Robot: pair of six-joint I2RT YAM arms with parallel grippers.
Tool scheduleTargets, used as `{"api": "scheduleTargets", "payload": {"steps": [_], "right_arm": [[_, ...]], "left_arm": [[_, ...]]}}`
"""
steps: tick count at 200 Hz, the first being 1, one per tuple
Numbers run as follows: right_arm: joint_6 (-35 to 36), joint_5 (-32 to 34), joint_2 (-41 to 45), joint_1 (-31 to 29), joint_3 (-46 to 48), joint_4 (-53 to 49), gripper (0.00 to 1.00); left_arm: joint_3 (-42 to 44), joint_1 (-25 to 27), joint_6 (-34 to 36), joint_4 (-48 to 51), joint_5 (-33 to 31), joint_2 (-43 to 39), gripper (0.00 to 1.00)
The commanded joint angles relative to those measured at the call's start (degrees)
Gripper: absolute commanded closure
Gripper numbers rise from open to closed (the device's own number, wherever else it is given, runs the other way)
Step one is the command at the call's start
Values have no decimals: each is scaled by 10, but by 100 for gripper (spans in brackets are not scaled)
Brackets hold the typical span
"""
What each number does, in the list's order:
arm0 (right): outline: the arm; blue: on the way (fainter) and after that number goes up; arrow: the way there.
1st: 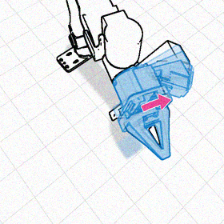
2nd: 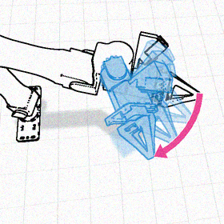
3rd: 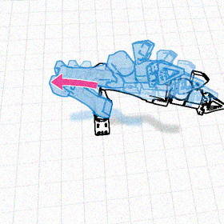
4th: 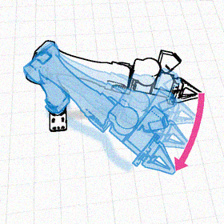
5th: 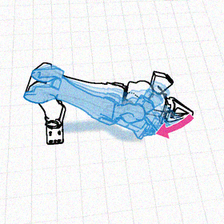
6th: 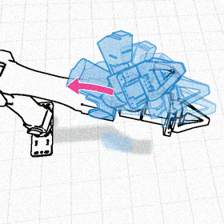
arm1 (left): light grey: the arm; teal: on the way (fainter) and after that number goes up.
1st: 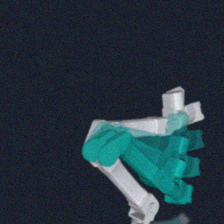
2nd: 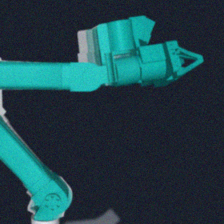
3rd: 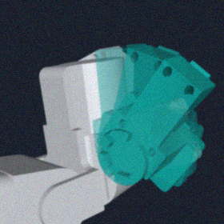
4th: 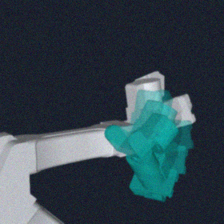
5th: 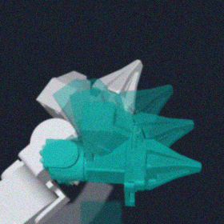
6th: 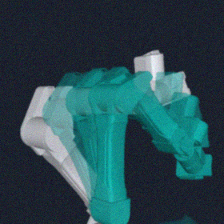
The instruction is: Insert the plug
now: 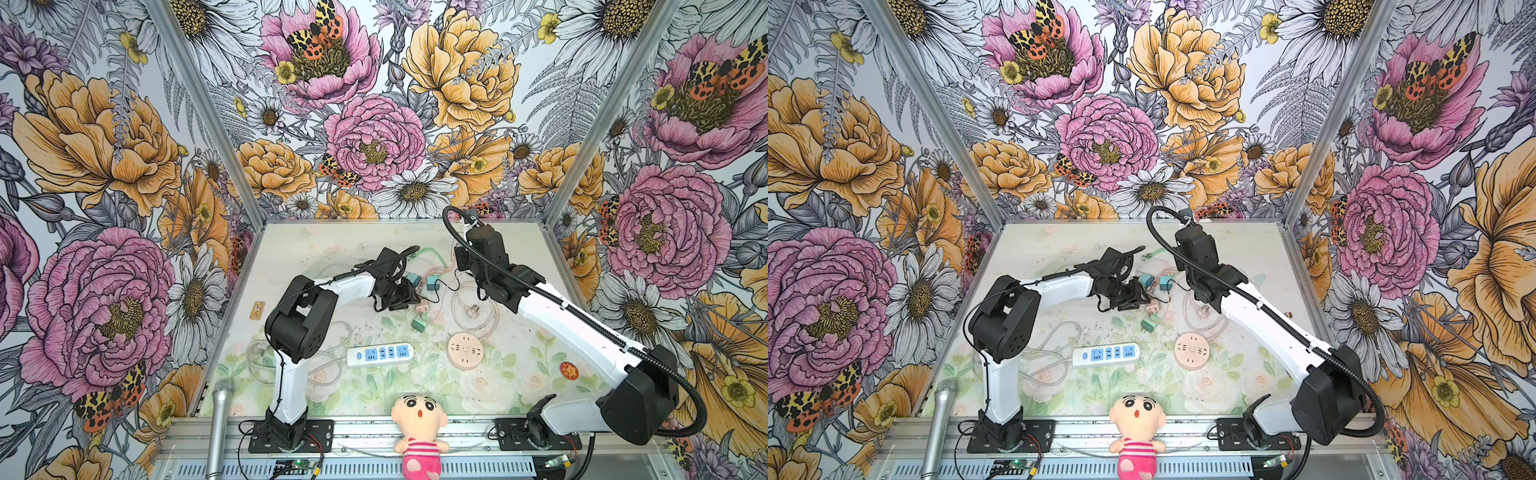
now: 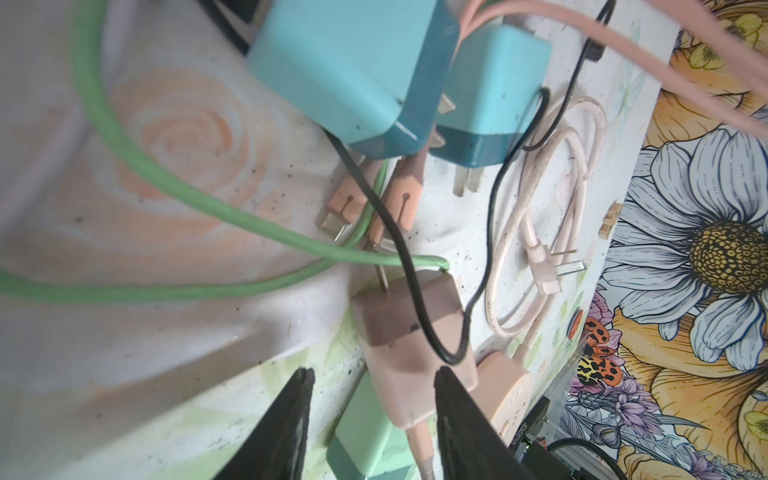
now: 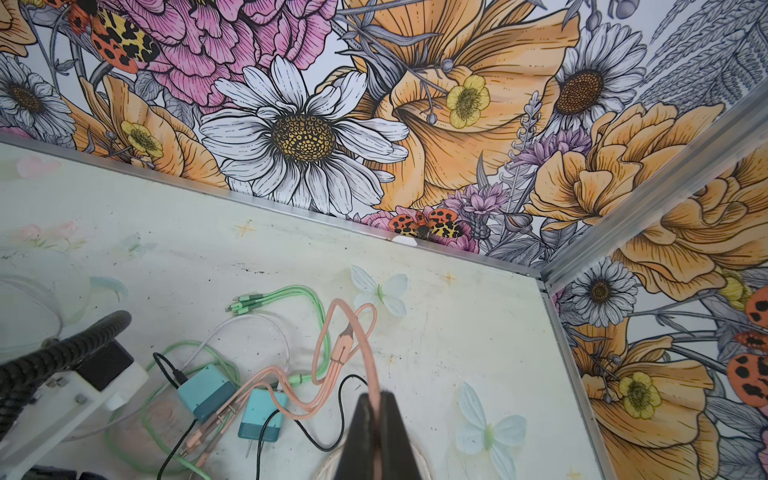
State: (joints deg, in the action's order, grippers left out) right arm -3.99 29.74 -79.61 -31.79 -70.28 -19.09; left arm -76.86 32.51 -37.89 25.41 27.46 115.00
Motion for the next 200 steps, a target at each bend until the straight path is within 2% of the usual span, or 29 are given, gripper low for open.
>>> {"api": "scheduleTargets", "payload": {"steps": [1,46,91,144,200], "right_arm": [[-5,-7,6,1,1,7,100],[-9,-15,-2,0,-4,7,100],[-12,-16,-5,-4,-2,7,100],[-14,-14,4,-6,7,7,100],[-11,-9,13,-6,18,10,100]], "left_arm": [[-14,8,-11,-19,14,4,49],[-32,27,-3,-9,19,20,44],[-72,42,10,49,-25,36,42],[-131,57,24,143,-128,65,41],[-172,68,25,165,-144,93,53]]}}
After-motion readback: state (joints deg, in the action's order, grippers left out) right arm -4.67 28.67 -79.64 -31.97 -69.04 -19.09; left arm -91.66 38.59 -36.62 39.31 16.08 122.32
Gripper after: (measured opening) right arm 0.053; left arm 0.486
